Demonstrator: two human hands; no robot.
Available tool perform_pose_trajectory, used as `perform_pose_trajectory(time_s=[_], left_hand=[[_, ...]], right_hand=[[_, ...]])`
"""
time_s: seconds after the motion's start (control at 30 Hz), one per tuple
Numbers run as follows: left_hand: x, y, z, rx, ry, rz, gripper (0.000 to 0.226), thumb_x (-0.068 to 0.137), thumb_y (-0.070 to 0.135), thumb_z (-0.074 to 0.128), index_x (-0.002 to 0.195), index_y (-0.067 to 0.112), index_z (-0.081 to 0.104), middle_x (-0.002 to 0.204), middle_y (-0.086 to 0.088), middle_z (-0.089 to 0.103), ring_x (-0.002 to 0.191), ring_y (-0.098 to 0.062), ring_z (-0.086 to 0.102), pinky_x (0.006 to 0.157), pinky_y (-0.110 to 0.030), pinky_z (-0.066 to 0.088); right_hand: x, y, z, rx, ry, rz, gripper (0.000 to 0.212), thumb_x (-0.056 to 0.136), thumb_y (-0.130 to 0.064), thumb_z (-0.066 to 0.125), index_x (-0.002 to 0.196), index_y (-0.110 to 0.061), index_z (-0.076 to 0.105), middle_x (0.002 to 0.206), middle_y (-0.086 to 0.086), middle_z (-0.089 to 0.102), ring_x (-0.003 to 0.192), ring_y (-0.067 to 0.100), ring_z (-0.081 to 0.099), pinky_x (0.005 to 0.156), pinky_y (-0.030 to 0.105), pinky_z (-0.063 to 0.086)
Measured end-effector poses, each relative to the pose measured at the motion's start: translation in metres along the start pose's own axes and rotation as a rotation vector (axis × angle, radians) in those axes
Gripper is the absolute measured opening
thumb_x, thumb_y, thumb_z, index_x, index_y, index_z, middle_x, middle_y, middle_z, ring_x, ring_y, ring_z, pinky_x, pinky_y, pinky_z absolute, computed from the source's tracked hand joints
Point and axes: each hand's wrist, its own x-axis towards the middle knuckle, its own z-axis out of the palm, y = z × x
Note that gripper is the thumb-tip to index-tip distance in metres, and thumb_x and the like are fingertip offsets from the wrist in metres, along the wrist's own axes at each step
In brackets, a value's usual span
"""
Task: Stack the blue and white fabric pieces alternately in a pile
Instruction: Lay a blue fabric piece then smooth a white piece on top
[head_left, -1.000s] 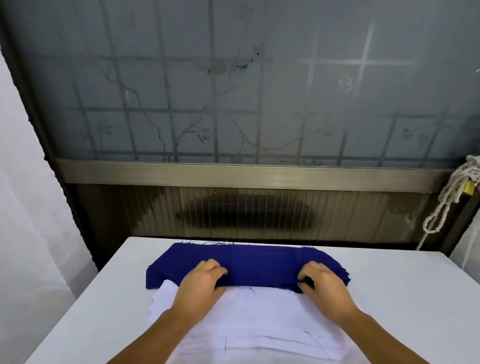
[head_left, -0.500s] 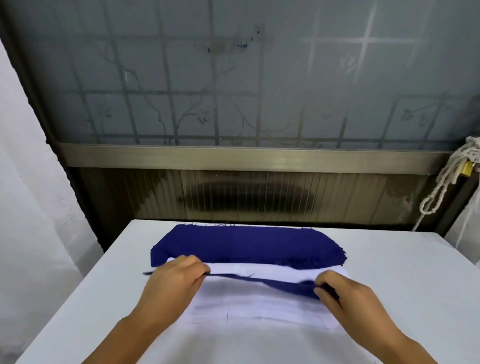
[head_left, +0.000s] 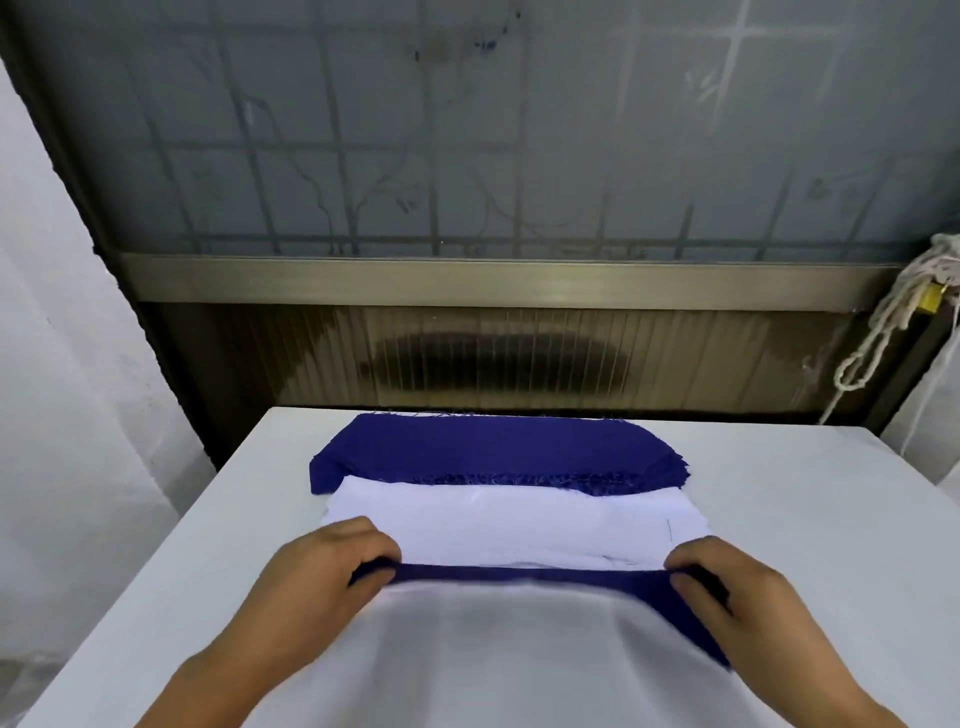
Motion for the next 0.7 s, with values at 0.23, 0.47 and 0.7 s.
perform_pose_trajectory(time_s=[0.23,0.47,0.7], left_hand=[[-0.054,0.002,0.044,0.091,0.010,0.305,0.028,0.066,0.031,0.048,0.071,0.031,0.075,0.105,0.017,0.057,0.081,-0.001,0.065,0.067,-0.014,0.051],[-0.070,0.008,0.061,-0.001,-0.032,0.138,0.035,0.071,0.068,0.053,0.080,0.041,0.072,0.103,0.026,0.063,0.095,0.012,0.053,0.069,-0.011,0.051],[-0.055,0.022,0.089,-0.018,0.018,0.041,0.011,0.081,0.043,0.065,0.080,0.032,0.067,0.092,0.023,0.056,0.085,0.007,0.048,0.069,-0.018,0.050]], right_hand=[[-0.053,0.027,0.022,-0.253,0.183,-0.544,0.055,0.103,-0.028,0.032,0.073,-0.015,0.076,0.097,-0.004,0.072,0.094,0.007,0.062,0.092,0.015,0.040],[-0.067,0.026,0.027,-0.118,-0.002,-0.364,0.057,0.096,-0.060,0.034,0.080,-0.026,0.077,0.096,-0.015,0.070,0.093,-0.006,0.057,0.077,0.014,0.050],[-0.060,0.017,0.052,-0.177,-0.047,-0.212,0.025,0.065,-0.013,0.088,0.086,-0.019,0.075,0.094,-0.007,0.067,0.088,0.007,0.062,0.075,0.023,0.051]])
